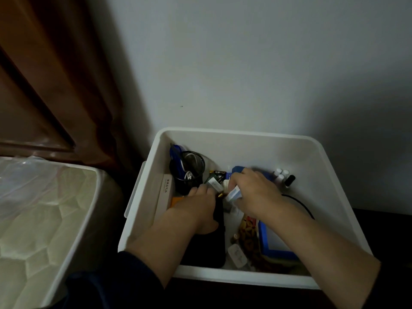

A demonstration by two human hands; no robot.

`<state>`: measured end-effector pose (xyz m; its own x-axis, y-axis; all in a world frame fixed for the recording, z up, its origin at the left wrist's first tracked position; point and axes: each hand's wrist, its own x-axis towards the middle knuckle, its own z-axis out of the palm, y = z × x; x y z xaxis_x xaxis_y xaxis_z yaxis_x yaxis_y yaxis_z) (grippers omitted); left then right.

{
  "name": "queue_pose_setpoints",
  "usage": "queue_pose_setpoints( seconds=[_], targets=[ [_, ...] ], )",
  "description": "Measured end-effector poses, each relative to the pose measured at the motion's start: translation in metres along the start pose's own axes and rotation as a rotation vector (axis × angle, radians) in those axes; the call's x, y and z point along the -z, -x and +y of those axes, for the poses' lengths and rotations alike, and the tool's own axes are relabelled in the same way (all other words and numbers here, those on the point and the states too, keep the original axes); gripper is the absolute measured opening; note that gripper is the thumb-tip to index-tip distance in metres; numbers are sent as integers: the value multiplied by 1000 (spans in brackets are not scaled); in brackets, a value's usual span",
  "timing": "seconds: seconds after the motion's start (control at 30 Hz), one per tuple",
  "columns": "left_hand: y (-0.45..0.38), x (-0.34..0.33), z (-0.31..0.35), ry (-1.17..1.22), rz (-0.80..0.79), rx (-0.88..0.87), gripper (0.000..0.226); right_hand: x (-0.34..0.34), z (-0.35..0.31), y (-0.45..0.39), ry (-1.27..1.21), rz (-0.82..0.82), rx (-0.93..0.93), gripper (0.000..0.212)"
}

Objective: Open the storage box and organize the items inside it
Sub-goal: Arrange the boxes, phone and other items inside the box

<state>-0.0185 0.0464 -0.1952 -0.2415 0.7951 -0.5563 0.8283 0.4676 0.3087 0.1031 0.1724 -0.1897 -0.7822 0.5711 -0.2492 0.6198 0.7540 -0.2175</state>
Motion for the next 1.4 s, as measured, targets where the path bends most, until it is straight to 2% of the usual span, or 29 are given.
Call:
queue_pose_setpoints(
  seconds=[0.1, 0.23, 0.3, 0.37, 0.5, 0.63, 0.73, 0.8, 0.87, 0.97, 1.1, 1.27, 1.4],
  targets=[
    [0, 3, 6, 0, 24, -8, 80, 4, 2, -2, -31, 67, -54, 32],
    [14, 9, 12, -38, 110, -36, 74, 3, 6, 1, -82, 44, -81, 37],
    [27, 16, 8, -73, 152, -49, 73, 4, 9, 1, -108, 85, -87, 39],
    [43, 23, 2, -10, 129, -45, 64, 4, 8, -1, -87, 147, -54, 38],
    [69, 33, -13, 56, 22, -58, 39, -2, -6, -1, 45, 195, 197, 35],
    [75, 33, -19, 89, -64, -72, 13, -15, -18, -8, 252, 110, 542, 38],
    [74, 34, -19, 169, -102, -85, 33, -20, -20, -21, 386, 53, 677, 52],
    [73, 33, -19, 186, -117, -73, 33, -24, -22, -24, 390, 16, 720, 49],
    [71, 31, -18, 212, -116, -59, 16, -27, -23, -23, 383, -12, 705, 46],
    [64, 32, -14, 155, -127, -44, 34, -32, -26, -21, 405, -64, 567, 50],
    [50, 35, -8, 65, -147, 8, 45, -31, -26, -26, 468, -54, 395, 54],
    [28, 29, -4, 6, -83, 100, 61, -32, -17, -30, 401, 41, 366, 39],
    [9, 21, 4, -32, -89, 101, 60, -31, -11, -30, 296, 27, 320, 47]
  ],
)
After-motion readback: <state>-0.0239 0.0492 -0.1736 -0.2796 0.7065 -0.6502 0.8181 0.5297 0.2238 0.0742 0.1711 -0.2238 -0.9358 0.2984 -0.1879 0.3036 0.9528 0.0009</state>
